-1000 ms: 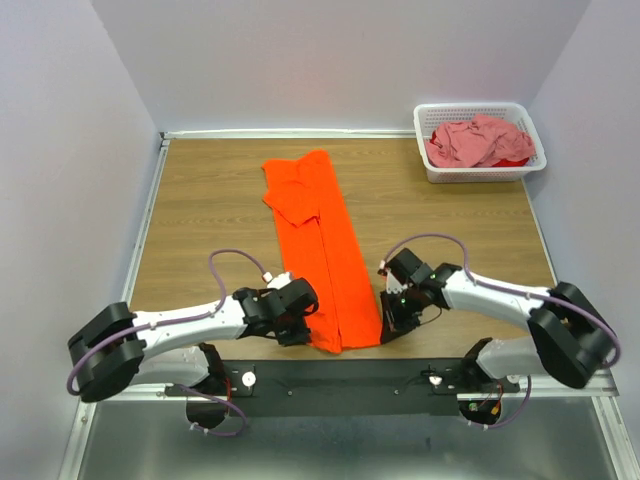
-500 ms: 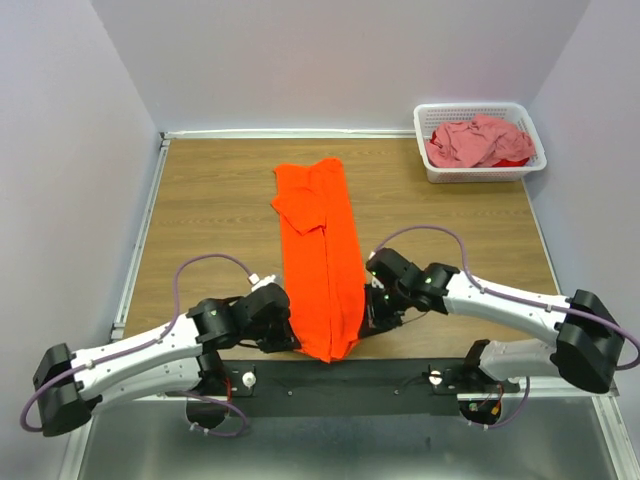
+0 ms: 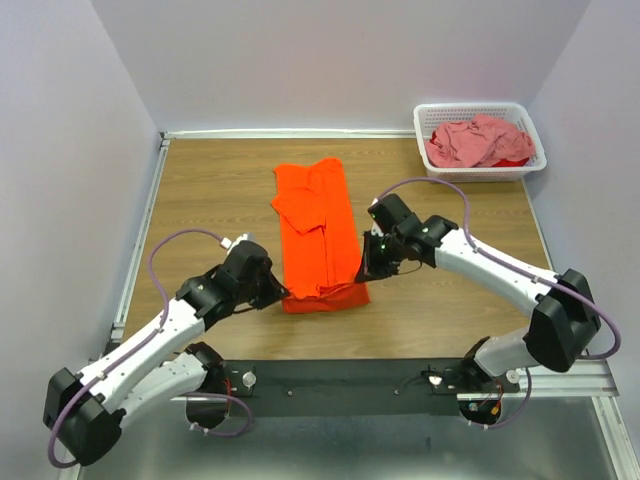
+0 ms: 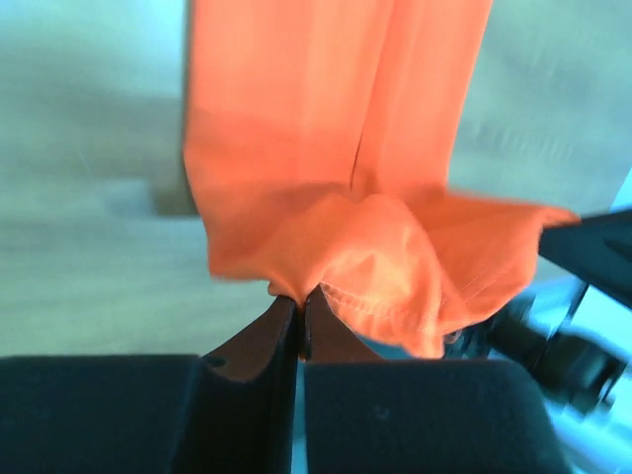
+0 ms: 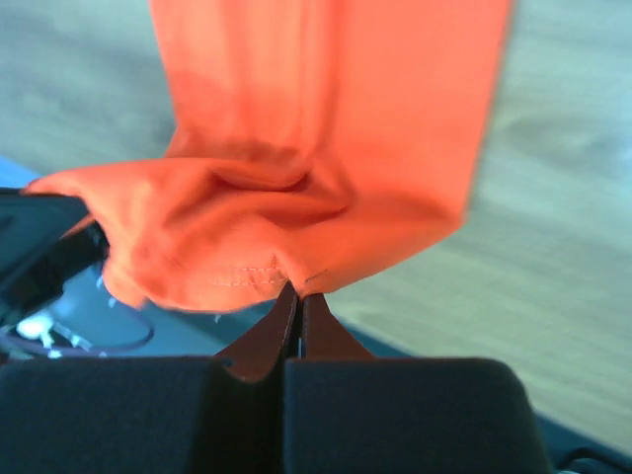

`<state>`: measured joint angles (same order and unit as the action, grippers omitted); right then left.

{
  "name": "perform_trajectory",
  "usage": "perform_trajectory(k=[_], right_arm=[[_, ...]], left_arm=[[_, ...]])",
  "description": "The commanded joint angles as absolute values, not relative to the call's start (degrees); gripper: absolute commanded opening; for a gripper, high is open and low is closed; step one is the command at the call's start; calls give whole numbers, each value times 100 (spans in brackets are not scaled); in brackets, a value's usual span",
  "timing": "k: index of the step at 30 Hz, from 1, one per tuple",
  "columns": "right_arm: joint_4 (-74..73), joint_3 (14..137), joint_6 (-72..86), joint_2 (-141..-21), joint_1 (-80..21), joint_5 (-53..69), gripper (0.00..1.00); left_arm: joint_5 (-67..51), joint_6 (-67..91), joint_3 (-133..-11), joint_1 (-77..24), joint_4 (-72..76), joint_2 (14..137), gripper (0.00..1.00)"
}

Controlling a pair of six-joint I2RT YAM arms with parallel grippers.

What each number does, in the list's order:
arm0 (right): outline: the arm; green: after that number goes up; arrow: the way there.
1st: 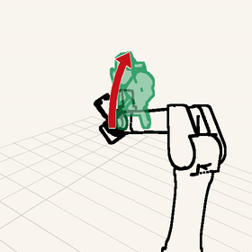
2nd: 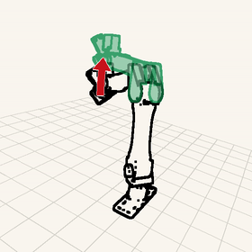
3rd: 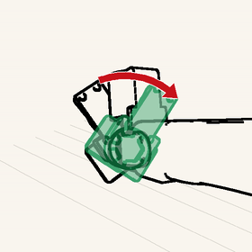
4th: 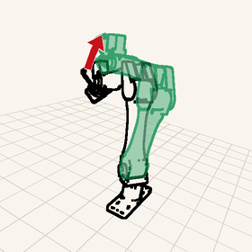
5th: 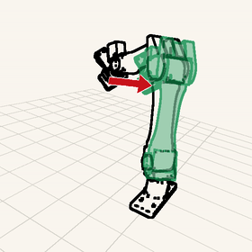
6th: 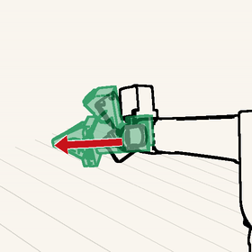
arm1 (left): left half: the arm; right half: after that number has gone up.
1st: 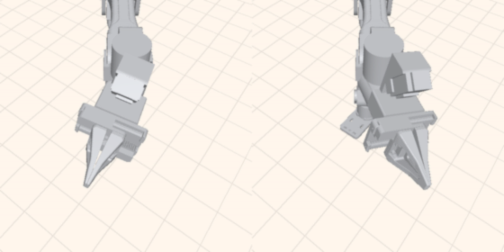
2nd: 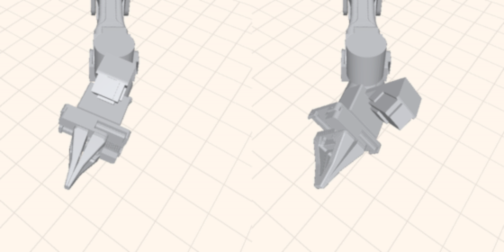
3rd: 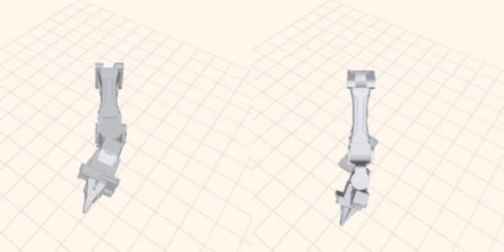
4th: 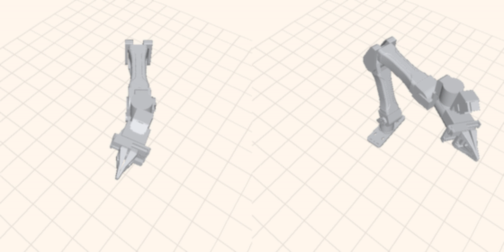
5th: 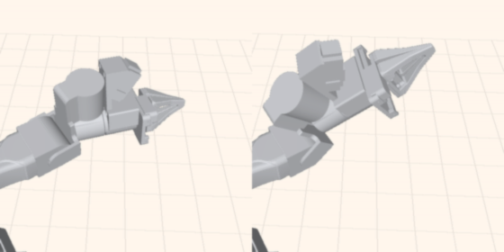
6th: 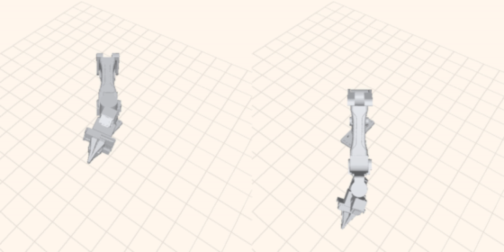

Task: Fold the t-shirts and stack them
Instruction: Fold the tshirt

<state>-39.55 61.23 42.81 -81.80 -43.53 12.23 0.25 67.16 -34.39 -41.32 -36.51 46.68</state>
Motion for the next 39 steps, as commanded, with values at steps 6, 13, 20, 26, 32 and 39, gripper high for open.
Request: perform_trajectory(k=[6,13,20,26,32,39], right_arm=[[-4087,6969,3217,-8937,-3938,668,1],[-3912,7461,3032,-9623,-3780,475,1],[-3762,7769,2927,-9958,-3727,466,1],[-3657,8024,2795,-10274,-3700,404,1],[-3595,8209,2681,-10582,-3639,281,1],[-3524,8218,2681,-10767,-3568,123,1]], left_arm=[[316,5090,-4174,-2848,-2593,5896,8],[317,4281,-4544,-2303,-2050,6460,7],[510,3701,-4702,-2075,-1609,6873,6],[483,3384,-4755,-1881,-1161,7320,6],[308,3129,-4799,-1854,-669,7743,5],[264,2848,-5027,-1846,-387,8393,5]])
